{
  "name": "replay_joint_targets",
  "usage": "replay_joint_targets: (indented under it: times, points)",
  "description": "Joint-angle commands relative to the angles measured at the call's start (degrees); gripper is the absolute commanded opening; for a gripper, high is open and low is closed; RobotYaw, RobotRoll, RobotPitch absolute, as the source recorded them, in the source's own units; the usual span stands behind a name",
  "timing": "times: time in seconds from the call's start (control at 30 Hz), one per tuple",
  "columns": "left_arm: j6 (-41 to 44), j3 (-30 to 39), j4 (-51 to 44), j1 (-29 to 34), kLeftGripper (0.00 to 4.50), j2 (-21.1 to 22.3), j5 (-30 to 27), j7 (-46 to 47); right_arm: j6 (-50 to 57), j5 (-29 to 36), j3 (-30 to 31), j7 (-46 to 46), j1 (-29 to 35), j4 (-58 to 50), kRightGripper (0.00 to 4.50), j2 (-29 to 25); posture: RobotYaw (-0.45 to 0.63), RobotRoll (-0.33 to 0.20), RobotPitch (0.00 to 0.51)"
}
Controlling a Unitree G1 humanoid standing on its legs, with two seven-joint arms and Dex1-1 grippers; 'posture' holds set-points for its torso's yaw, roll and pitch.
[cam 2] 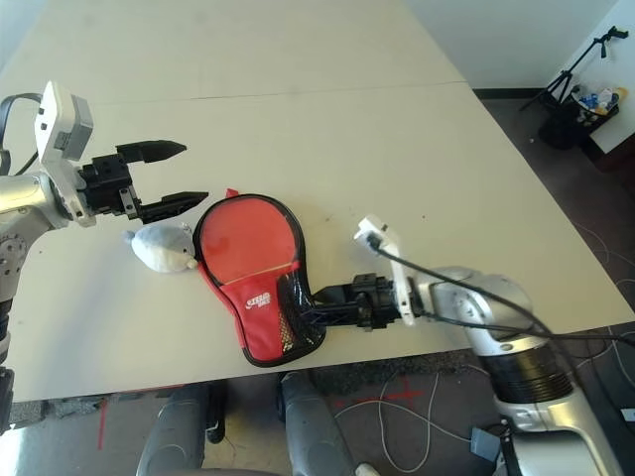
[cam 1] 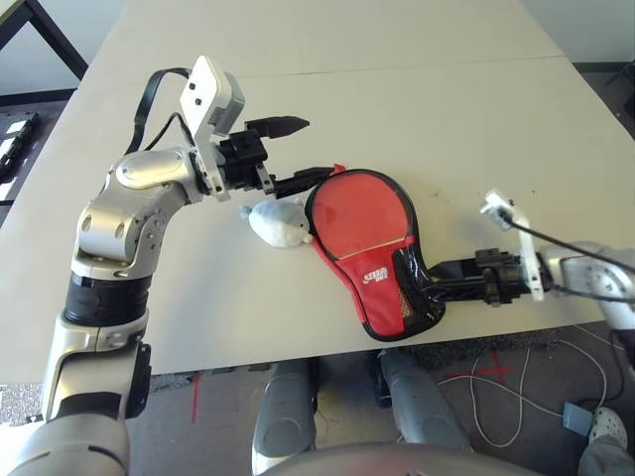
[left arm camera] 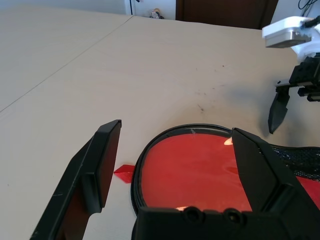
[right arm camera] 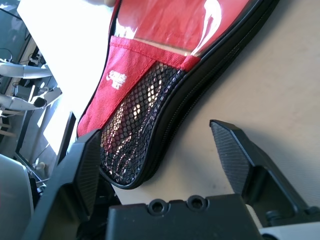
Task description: Store the ping-pong paddle in its case and zip it.
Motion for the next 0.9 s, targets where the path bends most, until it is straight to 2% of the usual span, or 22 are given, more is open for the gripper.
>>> replay_joint_targets:
  times: [0.03,0.23,0.47,0.6,0.9]
  points:
    - [-0.47,-0.98,0.58,-0.11,4.50,0.01,0.38,-0.78,-1.93,-1.93,-0.17,0.36,-1.80,3.47,4.48,-1.19,0.00,0.000,0.227]
    - [-0.36,-0.94,0.83,-0.41,4.50,0.43,0.33,-1.25,-6.18,-3.91,-1.47,-1.18,-3.13,7.58,4.48,0.78,0.00,0.000,0.229]
    - [-0.37,-0.52,1.82,-0.77,4.50,1.63,0.70,-1.95,-16.21,-5.31,-6.42,-6.33,-5.85,11.83,4.48,9.05,-0.01,0.000,0.228]
    - [-0.05,-0.44,2.42,-0.95,4.50,3.07,0.92,-2.60,-24.75,-9.07,-5.82,-9.11,-8.45,14.33,4.48,14.11,-0.01,0.000,0.228]
    - [3.07,-2.62,0.28,1.48,4.50,10.54,1.78,-6.89,-32.06,-13.76,-0.39,-8.31,-12.45,14.82,4.48,21.87,0.00,0.000,0.233]
